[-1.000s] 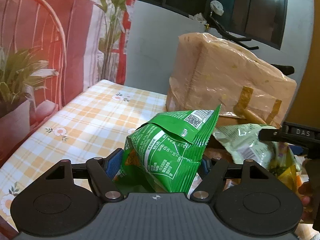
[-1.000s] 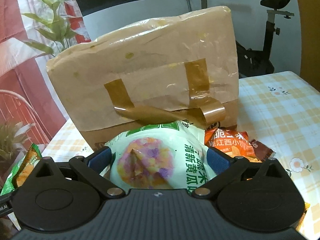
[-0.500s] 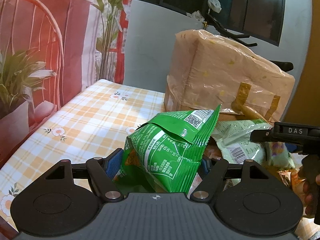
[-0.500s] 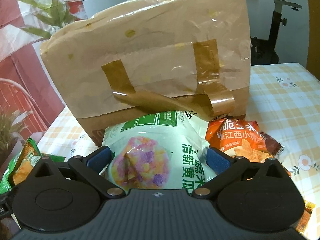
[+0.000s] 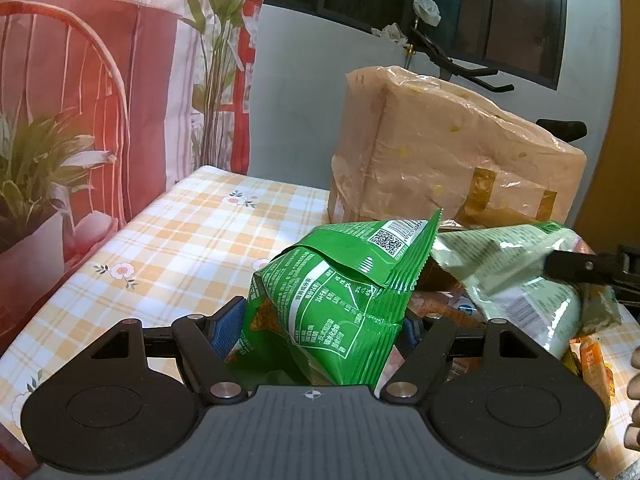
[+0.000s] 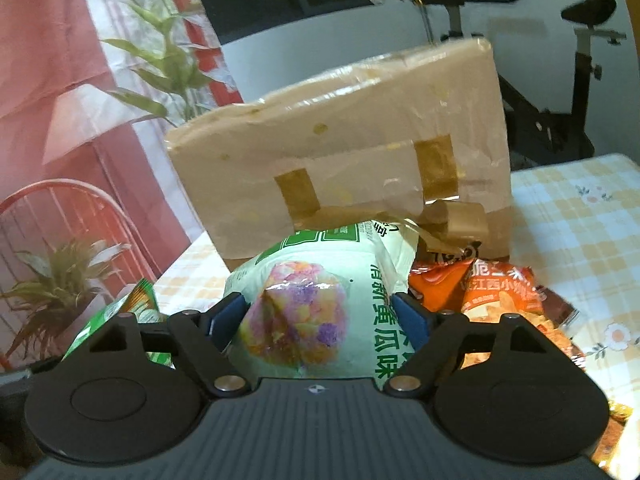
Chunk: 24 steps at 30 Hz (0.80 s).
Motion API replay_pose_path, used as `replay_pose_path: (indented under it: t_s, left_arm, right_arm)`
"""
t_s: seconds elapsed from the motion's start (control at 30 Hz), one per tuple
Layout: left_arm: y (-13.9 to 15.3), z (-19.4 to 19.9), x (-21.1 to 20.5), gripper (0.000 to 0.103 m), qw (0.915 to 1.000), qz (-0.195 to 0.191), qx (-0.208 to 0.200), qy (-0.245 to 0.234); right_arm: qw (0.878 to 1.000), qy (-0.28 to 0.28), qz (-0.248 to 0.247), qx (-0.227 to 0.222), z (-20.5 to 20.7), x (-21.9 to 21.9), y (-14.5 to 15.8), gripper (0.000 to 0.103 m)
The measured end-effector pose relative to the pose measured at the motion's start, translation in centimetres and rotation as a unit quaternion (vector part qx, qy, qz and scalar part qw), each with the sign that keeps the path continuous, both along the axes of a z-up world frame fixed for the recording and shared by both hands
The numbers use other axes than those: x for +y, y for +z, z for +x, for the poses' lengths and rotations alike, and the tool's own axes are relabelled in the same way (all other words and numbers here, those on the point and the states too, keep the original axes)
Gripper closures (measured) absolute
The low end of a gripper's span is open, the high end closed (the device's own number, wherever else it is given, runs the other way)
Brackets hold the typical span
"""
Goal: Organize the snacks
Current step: 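Grasp the white-and-green rice cracker bag with the right gripper while the left gripper holds the green bag, then lift both held bags and carry them over the lined cardboard box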
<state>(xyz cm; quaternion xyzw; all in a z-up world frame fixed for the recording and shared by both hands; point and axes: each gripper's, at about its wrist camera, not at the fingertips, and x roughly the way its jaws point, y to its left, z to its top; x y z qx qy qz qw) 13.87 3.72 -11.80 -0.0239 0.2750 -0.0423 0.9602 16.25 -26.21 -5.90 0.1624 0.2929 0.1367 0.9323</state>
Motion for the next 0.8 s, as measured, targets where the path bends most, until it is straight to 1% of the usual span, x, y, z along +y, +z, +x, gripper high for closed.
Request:
replay_pose_path:
  t_s: [0.17, 0.33, 0.5, 0.67, 0.8]
  left_arm:
    - [0.3, -0.5, -0.6, 0.027, 1.0, 0.009, -0.003, -0.004]
    - [0.5, -0.8, -1.2, 0.027, 0.9998, 0.017, -0.002, -0.01]
    - [0.6, -1.0, -1.5, 0.027, 0.9995, 0.024, -0.003, -0.018]
    - [0.6, -0.9, -1.5, 0.027, 0.9995, 0.027, -0.003, -0.018]
    - [1.1, -0.7, -1.4, 0.027, 0.9992, 0.033, -0.012, -0.018]
  right_arm:
    - [1.0, -0.009, 0.008, -0.005, -1.6, -1.4, 0.1, 0.022]
    - [0.999, -0.023, 0.022, 0.013, -2.5, -2.6, -0.6, 0.022]
    - [0.997, -0.062, 0.03, 0.021, -3.3, -4.2, -0.9, 0.022]
    - [0.993, -0.11, 0.043, 0.009, -4.1, -6.2, -0.6, 0.022]
    - [0.991, -0.124, 0.04, -0.006, -4.6, -7.2, 0.0, 0.022]
